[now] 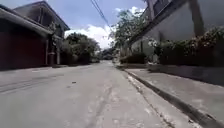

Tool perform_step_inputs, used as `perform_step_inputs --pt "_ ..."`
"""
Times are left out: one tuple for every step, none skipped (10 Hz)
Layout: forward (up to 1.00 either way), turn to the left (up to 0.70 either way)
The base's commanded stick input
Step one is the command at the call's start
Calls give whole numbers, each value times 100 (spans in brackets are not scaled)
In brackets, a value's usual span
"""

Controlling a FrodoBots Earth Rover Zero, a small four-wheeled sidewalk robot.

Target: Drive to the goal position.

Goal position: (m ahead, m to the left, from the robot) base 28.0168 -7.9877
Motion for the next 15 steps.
perform_step_inputs --pt "100 0" --pt "99 0" --pt "98 0" --pt "97 0" --pt "95 -2" --pt "95 -15" --pt "94 -34" --pt "93 -35" --pt "93 0" --pt "94 0" --pt "96 0" --pt "100 0" --pt "100 0" --pt "100 0" --pt "100 0"
